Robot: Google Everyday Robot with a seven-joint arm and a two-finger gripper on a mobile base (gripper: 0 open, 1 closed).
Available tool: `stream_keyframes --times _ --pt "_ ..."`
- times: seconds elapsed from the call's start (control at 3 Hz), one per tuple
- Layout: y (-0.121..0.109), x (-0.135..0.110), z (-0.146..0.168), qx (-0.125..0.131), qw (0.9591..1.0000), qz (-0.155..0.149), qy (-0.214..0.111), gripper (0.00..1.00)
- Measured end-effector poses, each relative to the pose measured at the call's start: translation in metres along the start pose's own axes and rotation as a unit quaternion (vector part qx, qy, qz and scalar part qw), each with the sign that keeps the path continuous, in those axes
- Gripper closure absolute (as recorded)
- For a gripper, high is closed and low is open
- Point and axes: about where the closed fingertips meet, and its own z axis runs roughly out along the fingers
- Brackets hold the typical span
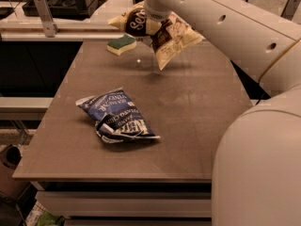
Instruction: Move brown chip bag near sponge
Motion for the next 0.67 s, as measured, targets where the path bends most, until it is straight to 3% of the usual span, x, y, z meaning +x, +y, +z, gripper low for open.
stream_keyframes --times 0.33,0.67 --pt "0.0013 0.0 0.0015 -0.001 1.0 -0.001 0.0 0.0" --pt "0.0014 0.0 0.0015 -0.001 1.0 -0.001 0.0 0.0"
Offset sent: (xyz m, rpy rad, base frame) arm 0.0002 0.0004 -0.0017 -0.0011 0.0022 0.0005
